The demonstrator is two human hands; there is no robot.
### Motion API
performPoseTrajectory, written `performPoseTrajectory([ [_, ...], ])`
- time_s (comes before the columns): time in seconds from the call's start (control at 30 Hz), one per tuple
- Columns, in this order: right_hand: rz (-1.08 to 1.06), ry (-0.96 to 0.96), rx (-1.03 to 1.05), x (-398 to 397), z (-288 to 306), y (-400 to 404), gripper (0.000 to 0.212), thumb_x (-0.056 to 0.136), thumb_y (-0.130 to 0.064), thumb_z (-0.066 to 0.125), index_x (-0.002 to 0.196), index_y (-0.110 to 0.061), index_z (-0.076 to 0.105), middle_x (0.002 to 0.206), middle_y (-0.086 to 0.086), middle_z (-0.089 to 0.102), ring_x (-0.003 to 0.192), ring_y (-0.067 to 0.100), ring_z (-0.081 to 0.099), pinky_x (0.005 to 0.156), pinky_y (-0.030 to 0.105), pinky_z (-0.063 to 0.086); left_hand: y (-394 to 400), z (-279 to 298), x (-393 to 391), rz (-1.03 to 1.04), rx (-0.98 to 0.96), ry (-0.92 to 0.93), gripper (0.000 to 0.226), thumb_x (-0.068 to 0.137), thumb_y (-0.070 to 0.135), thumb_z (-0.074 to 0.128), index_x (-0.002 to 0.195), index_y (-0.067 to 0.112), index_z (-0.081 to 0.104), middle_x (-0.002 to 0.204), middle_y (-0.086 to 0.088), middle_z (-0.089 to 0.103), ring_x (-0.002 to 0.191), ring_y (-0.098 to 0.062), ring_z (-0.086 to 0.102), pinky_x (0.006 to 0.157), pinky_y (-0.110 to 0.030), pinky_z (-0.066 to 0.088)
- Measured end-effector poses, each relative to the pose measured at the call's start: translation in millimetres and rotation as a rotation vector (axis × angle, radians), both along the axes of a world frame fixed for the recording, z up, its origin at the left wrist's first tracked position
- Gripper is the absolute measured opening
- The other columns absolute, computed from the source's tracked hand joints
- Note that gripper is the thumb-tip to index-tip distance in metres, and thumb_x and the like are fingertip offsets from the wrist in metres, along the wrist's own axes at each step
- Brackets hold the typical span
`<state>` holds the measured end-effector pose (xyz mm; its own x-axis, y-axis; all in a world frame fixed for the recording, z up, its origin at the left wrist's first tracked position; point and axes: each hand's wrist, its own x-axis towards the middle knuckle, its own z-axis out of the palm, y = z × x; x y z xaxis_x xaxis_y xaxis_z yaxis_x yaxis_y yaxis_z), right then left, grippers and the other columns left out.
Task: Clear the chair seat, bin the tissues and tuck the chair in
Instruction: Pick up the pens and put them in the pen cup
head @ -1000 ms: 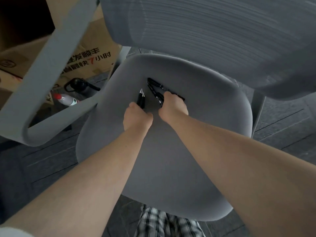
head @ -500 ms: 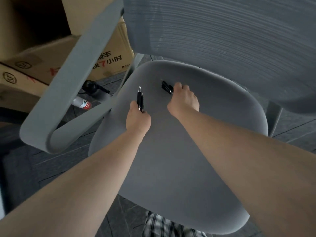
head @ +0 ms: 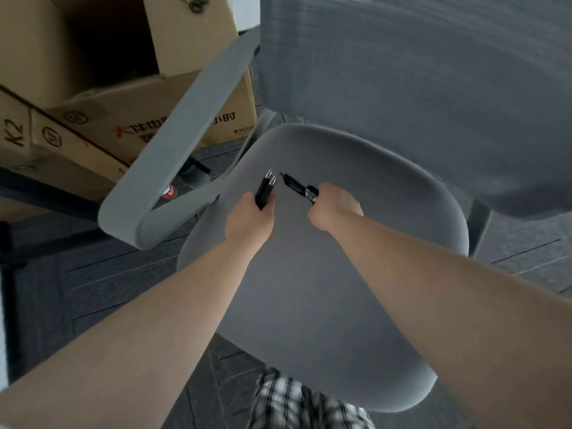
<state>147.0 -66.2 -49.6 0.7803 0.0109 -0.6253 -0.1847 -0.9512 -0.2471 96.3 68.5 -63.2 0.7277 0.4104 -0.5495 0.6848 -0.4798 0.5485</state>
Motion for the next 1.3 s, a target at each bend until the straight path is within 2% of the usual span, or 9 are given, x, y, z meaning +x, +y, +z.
performPoseTrajectory([
  [0.13,0.044,-0.029,0.05,-8,37,-5,0.023,0.094,-0.012,0.046,0.117,-0.011,0.045,0.085,0.005,0.049,0.08,0.028,0.05,0.065,0.033,0.04,3,48,-15,0.053,-0.059,-0.068,0.036,0.099,0.042,0.039,0.073,0.018,0.042,0.058,0.0,0.04,0.05,-0.02,0.04,0.049,-0.031,0.028],
  [0.27,0.116,-0.111,0.086,-24,87,2,0.008,0.095,-0.023,0.046,0.097,-0.015,0.047,0.082,0.002,0.05,0.077,0.026,0.051,0.057,0.029,0.037,7,106,-42,0.101,-0.156,-0.197,0.021,0.101,0.034,0.039,0.099,0.015,0.047,0.062,0.002,0.039,0.052,-0.016,0.037,0.052,-0.032,0.029],
  [0.43,0.235,-0.132,0.262,-48,148,29,0.02,0.095,-0.036,0.049,0.089,-0.016,0.05,0.078,0.0,0.051,0.075,0.023,0.052,0.053,0.029,0.035,15,169,-91,0.206,-0.198,-0.295,0.028,0.101,0.033,0.038,0.104,0.009,0.052,0.066,-0.003,0.042,0.054,-0.018,0.039,0.052,-0.03,0.029],
  [0.57,0.349,-0.135,0.424,-78,196,74,0.022,0.094,-0.037,0.054,0.092,-0.016,0.057,0.078,0.002,0.057,0.065,0.02,0.053,0.052,0.028,0.039,35,218,-141,0.386,-0.229,-0.396,0.02,0.101,0.034,0.038,0.104,0.021,0.052,0.062,0.005,0.042,0.051,-0.011,0.039,0.051,-0.026,0.03],
  [0.67,0.427,-0.129,0.508,-112,231,121,0.025,0.095,-0.034,0.054,0.075,-0.019,0.049,0.066,0.0,0.049,0.056,0.016,0.047,0.047,0.028,0.034,64,256,-185,0.558,-0.192,-0.475,0.025,0.1,0.039,0.038,0.101,0.019,0.052,0.07,0.003,0.047,0.06,-0.012,0.045,0.055,-0.025,0.035],
  [0.77,0.471,-0.093,0.61,-161,257,177,0.029,0.093,-0.037,0.058,0.071,-0.02,0.047,0.065,-0.001,0.05,0.06,0.018,0.05,0.049,0.027,0.036,105,289,-234,0.722,-0.135,-0.568,0.021,0.1,0.041,0.038,0.098,0.024,0.051,0.072,0.005,0.049,0.064,-0.011,0.047,0.058,-0.024,0.037],
  [0.93,0.581,0.032,0.812,-269,278,266,0.039,0.091,-0.033,0.062,0.061,-0.021,0.041,0.057,-0.002,0.044,0.051,0.016,0.043,0.055,0.029,0.039,180,309,-333,0.958,-0.014,-0.688,0.027,0.097,0.044,0.041,0.075,0.029,0.044,0.065,0.005,0.042,0.057,-0.013,0.039,0.058,-0.03,0.035],
  [1.17,0.75,0.13,0.863,-405,288,371,0.043,0.089,-0.033,0.063,0.058,-0.022,0.035,0.056,-0.003,0.043,0.051,0.017,0.044,0.06,0.031,0.04,260,310,-465,1.194,0.104,-0.699,0.029,0.098,0.045,0.039,0.104,0.02,0.051,0.069,0.003,0.045,0.062,-0.015,0.045,0.068,-0.035,0.043],
  [1.3,0.748,0.169,0.923,-462,291,420,0.042,0.088,-0.034,0.064,0.06,-0.022,0.036,0.058,-0.003,0.043,0.054,0.017,0.045,0.06,0.03,0.04,302,310,-521,1.326,0.097,-0.757,0.023,0.098,0.045,0.039,0.093,0.024,0.049,0.067,0.003,0.043,0.062,-0.015,0.043,0.068,-0.033,0.041],
])
